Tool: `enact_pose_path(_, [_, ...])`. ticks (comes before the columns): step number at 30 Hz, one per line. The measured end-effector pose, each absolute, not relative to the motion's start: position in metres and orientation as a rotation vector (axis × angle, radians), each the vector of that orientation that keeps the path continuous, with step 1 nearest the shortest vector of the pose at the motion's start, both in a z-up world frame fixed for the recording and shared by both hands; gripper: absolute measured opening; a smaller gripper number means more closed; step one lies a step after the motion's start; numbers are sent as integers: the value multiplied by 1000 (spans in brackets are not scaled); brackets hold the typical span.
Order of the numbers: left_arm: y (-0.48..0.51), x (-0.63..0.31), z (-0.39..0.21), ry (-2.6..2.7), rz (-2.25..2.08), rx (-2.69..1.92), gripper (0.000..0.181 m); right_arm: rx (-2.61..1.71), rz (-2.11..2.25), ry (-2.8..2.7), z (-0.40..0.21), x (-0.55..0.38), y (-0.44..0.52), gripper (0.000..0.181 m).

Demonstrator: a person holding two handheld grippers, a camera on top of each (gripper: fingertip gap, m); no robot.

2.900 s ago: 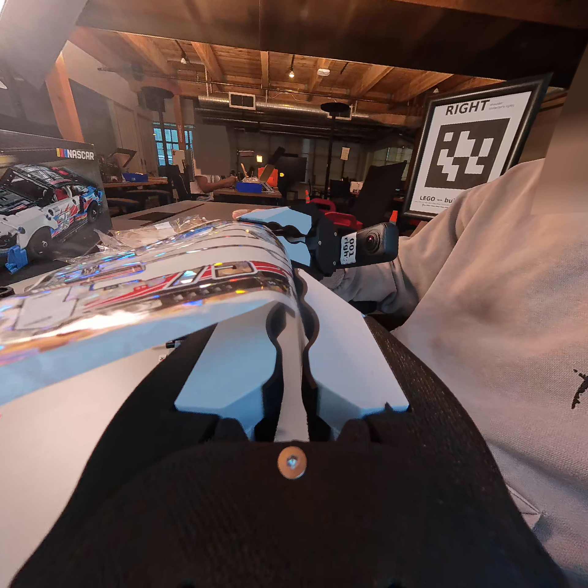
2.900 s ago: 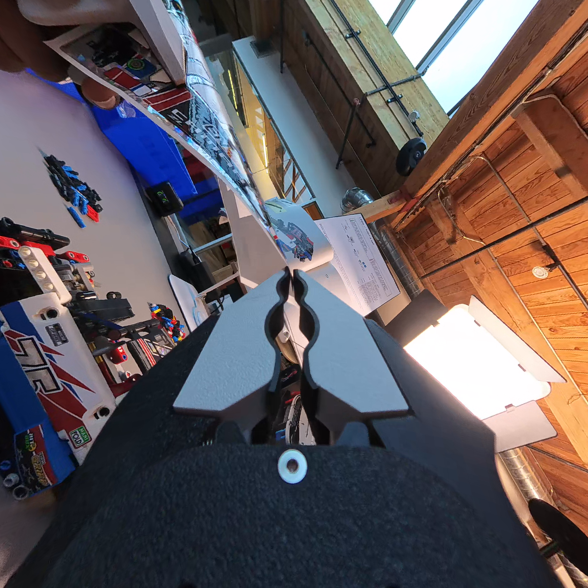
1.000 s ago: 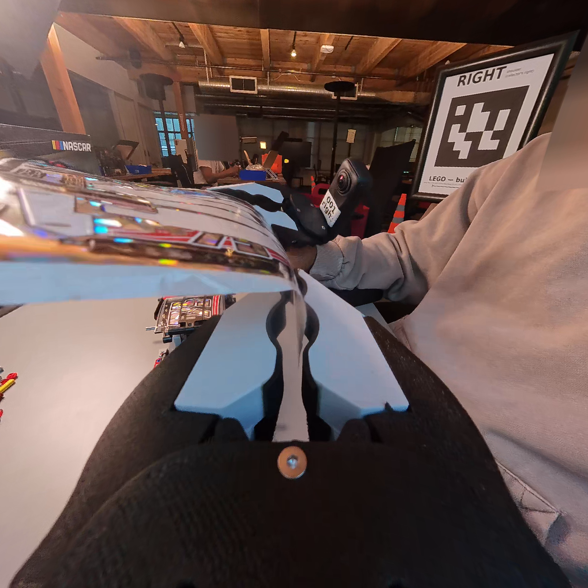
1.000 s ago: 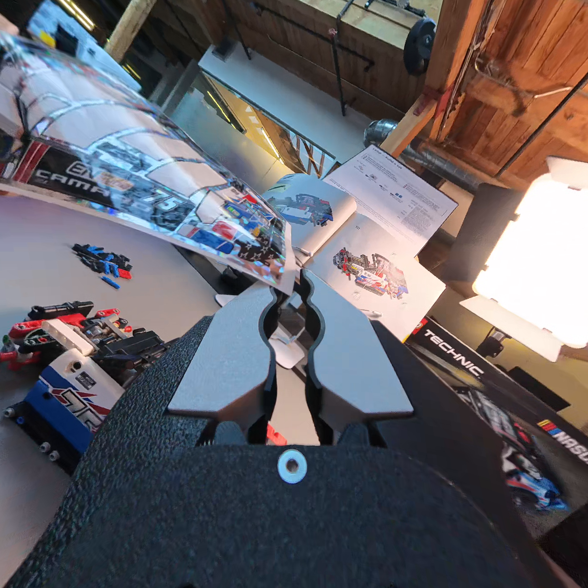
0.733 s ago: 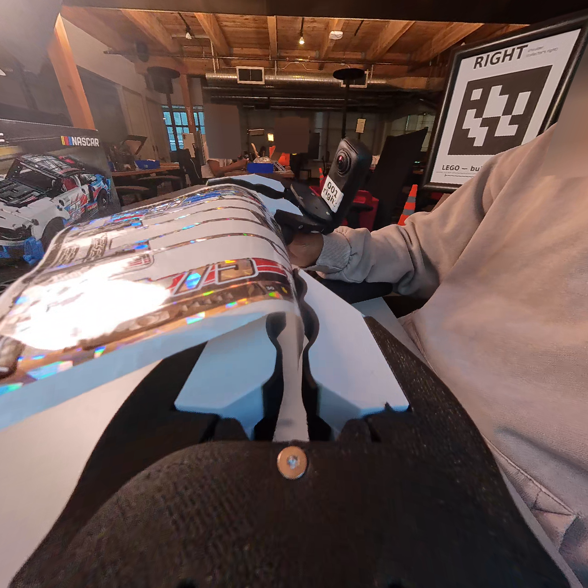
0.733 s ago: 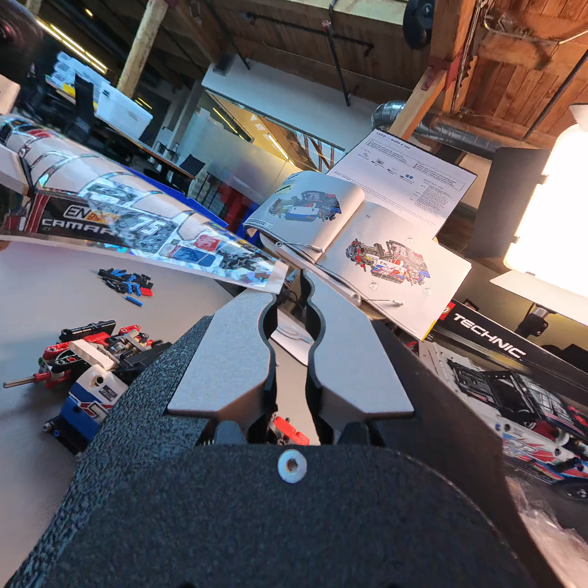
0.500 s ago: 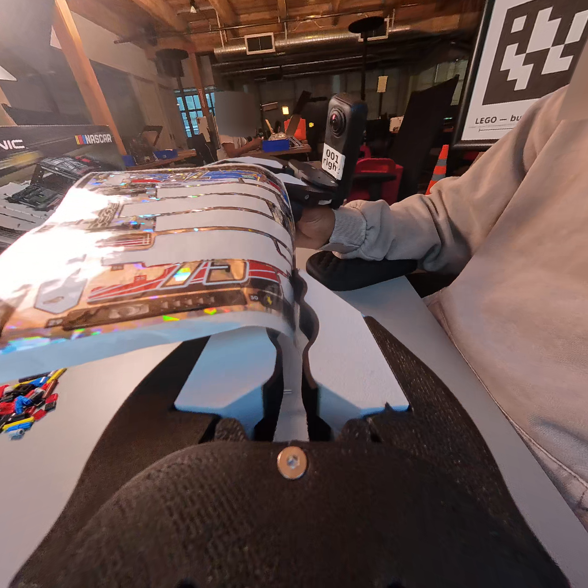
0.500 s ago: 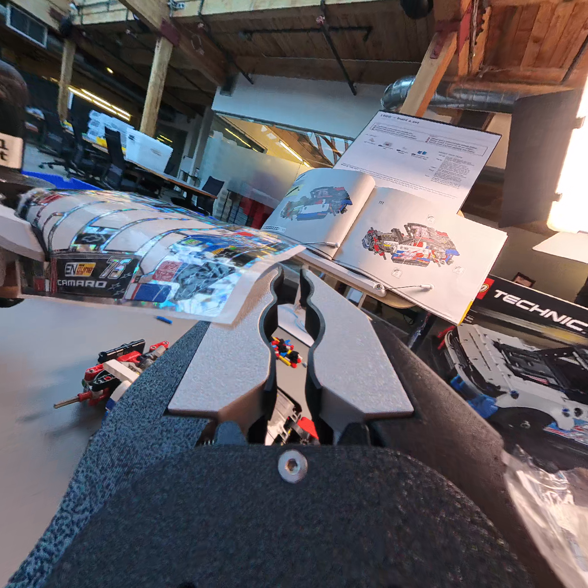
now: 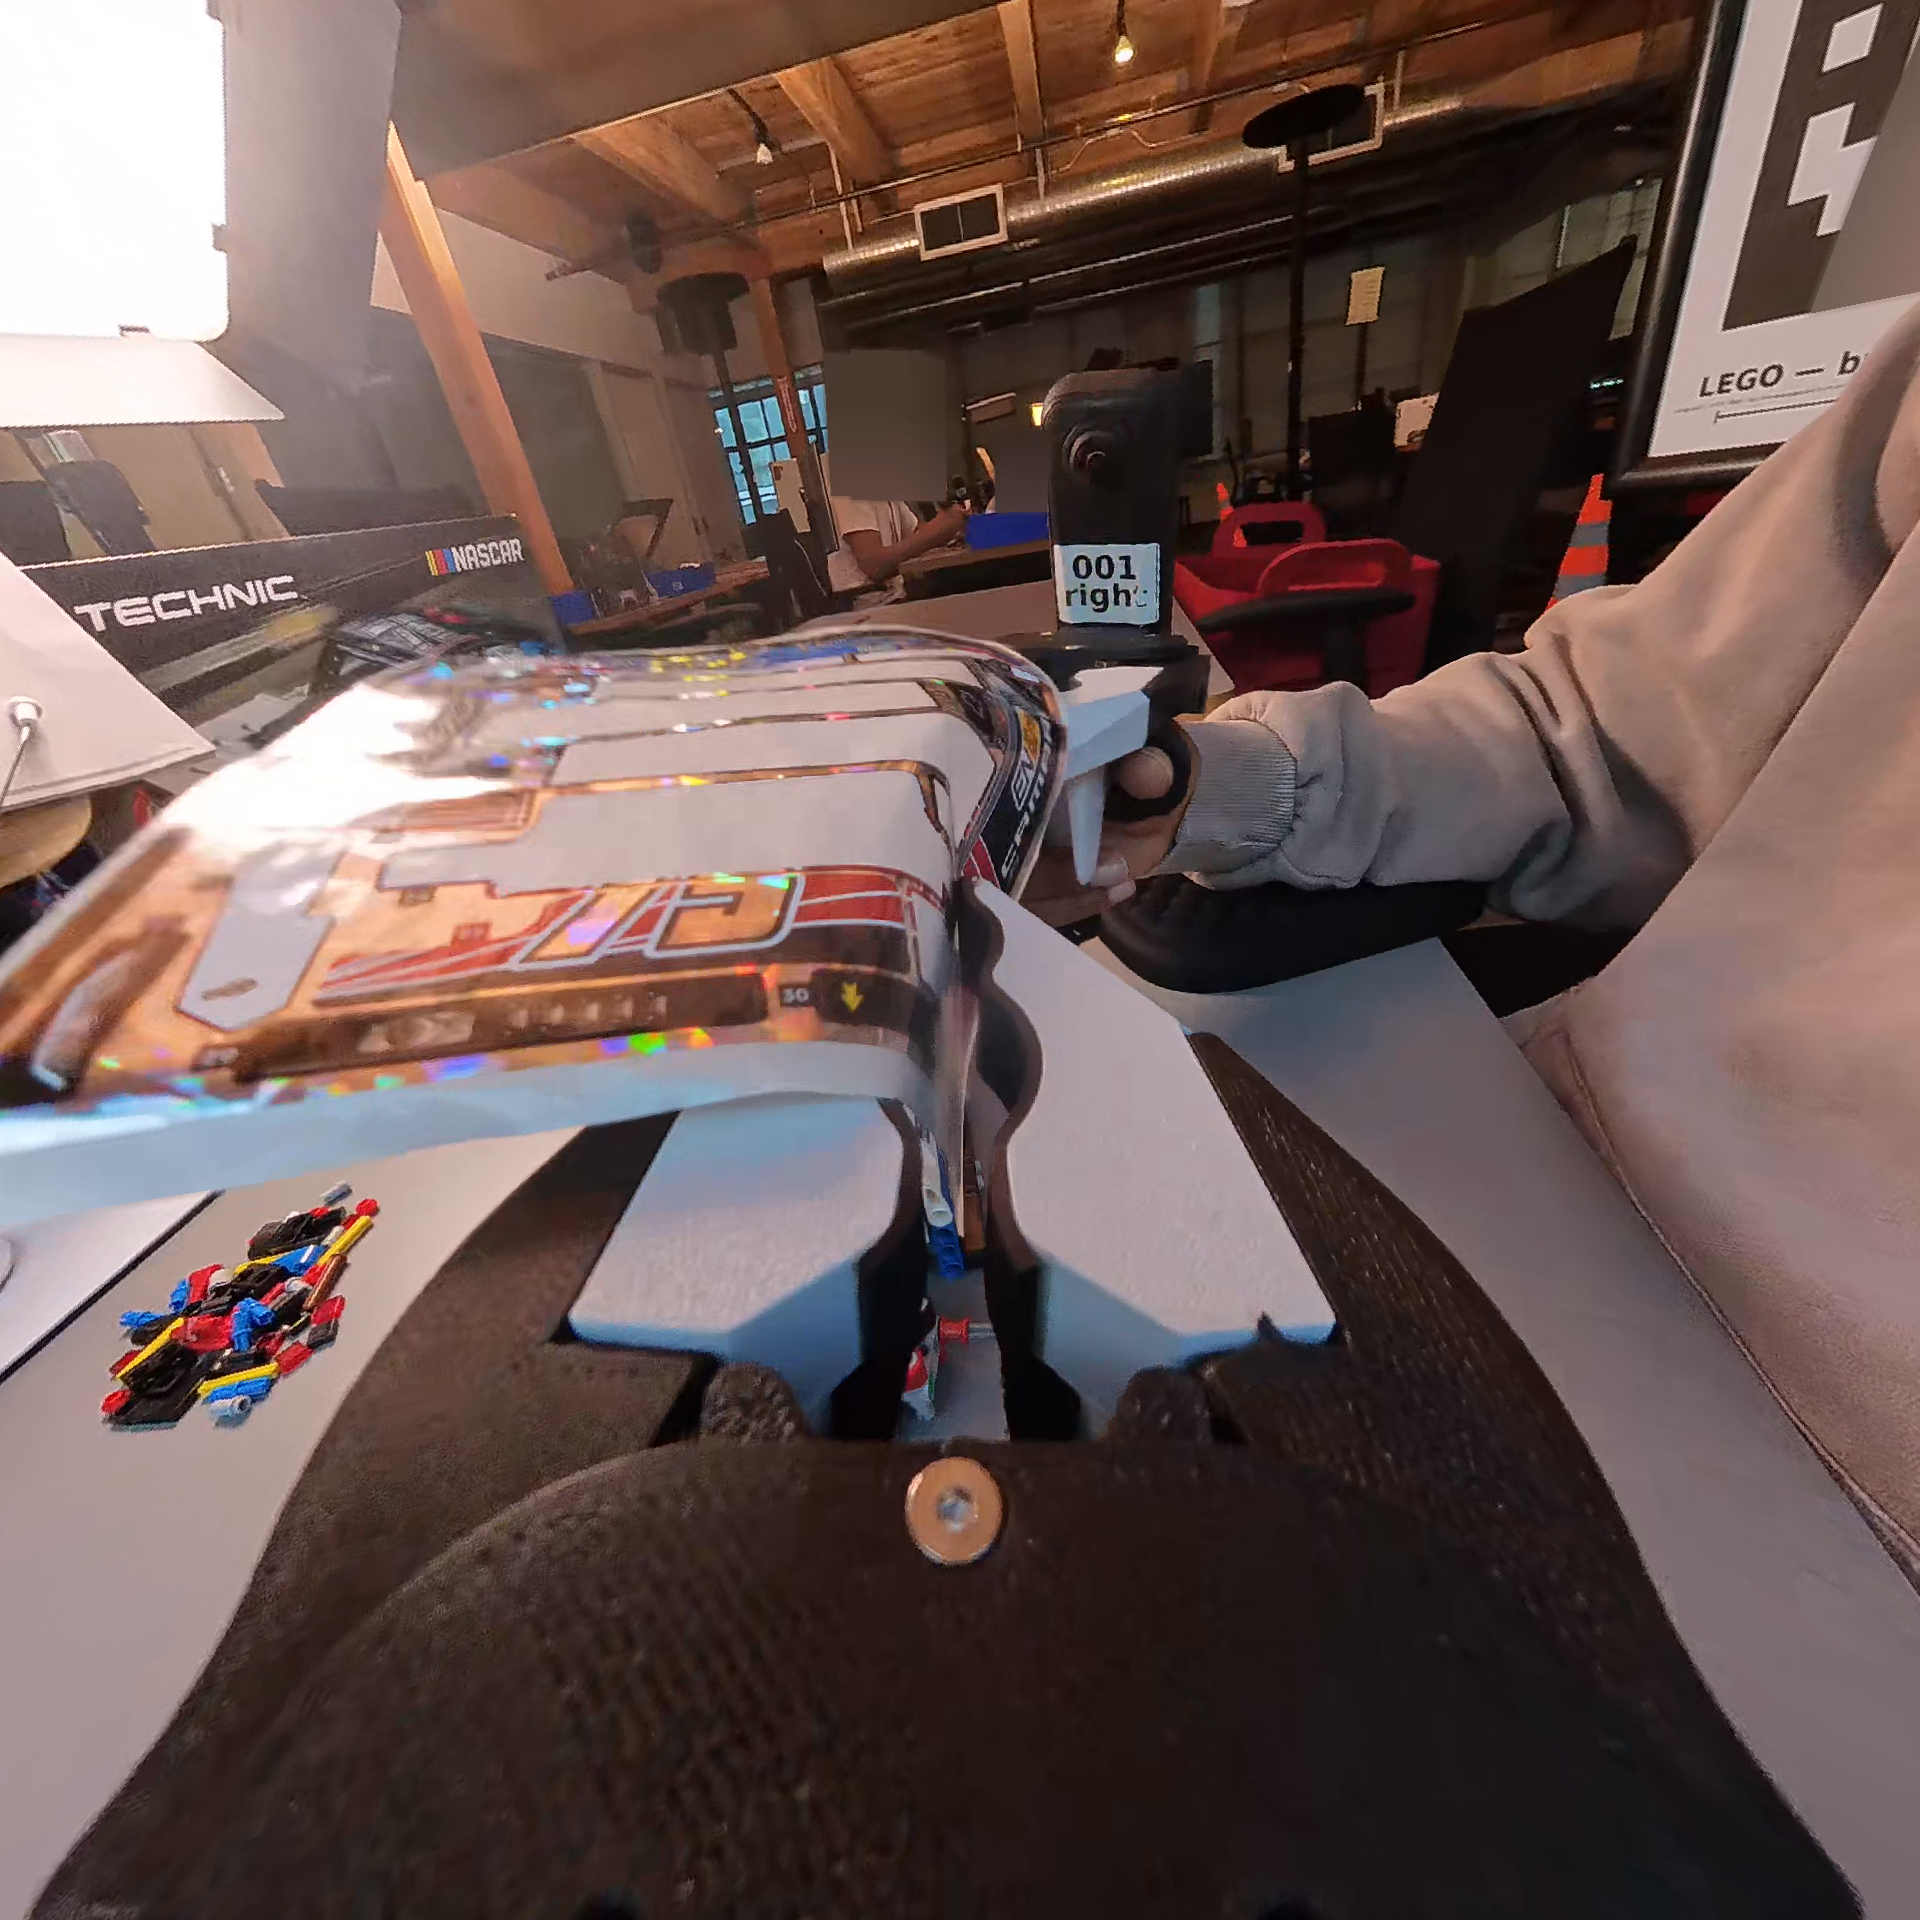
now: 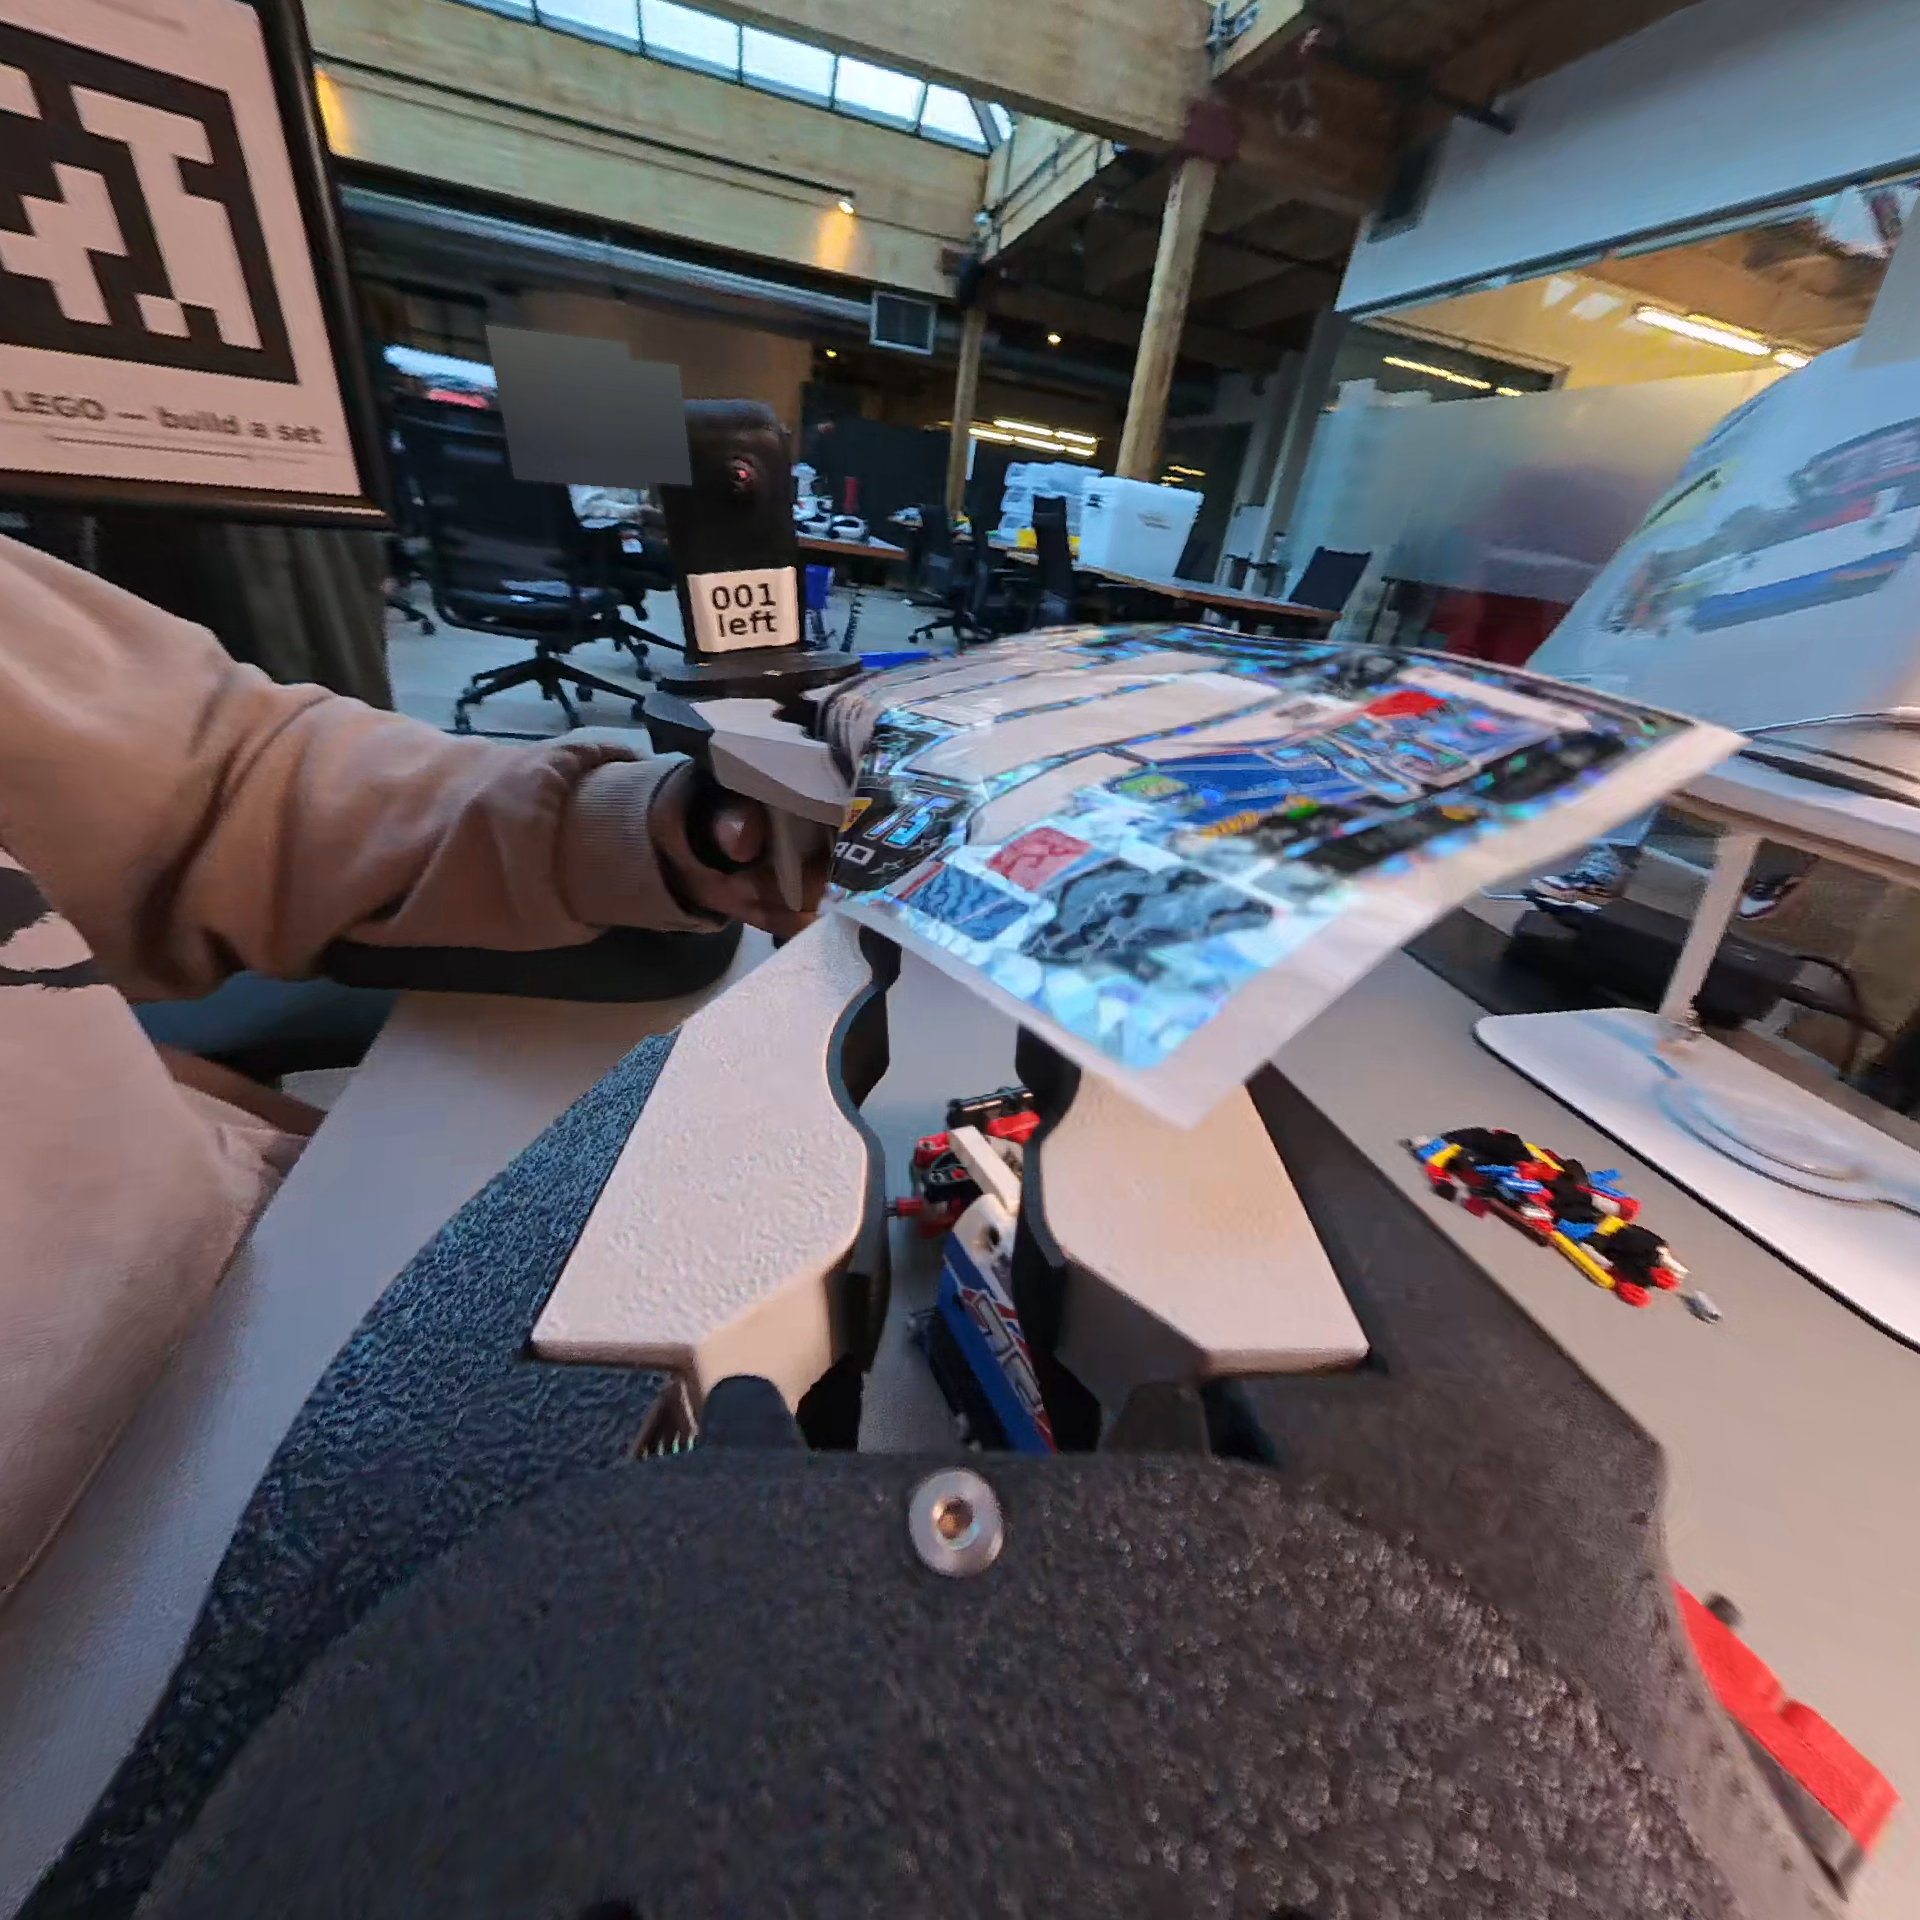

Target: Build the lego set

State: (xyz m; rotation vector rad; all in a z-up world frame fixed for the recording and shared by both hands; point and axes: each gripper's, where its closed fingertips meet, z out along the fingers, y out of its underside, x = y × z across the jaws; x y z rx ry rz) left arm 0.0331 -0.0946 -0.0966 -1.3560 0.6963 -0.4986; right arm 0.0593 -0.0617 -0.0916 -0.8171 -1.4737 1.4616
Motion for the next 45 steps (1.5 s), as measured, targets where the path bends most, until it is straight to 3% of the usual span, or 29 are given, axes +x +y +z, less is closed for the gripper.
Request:
enact_pose_path(10, [-97,37,-91,696,-479,-1324,0,-742,1594,-1556,-91,69,-86,33])
enact_pose_path(14, [-99,39,-86,691,-480,-1302,0,-721,1743,-1559,-81,79,-91,51])
enact_pose_path(17, [-98,43,-89,713,-448,-1313,0,-755,1754,-1508,-76,75,-87,44])
enact_pose_path(22, [-97,57,-101,755,-476,-1353,1,-787,1816,-1385,-57,75,-71,0])
enact_pose_path(25, [-106,62,-99,760,-630,-1349,24,-792,1875,-1438,-44,82,-62,0])
enact_pose_path(28, [-113,57,-87,718,-775,-1320,36,-879,1853,-1683,-52,86,-57,0])
enact_pose_path(35, [-125,46,-78,688,-953,-1309,23,-1261,1747,-1806,-65,69,-20,0])
enact_pose_path(45, [-122,47,-89,718,-927,-1360,5,-1365,1788,-1829,-75,76,-15,0])
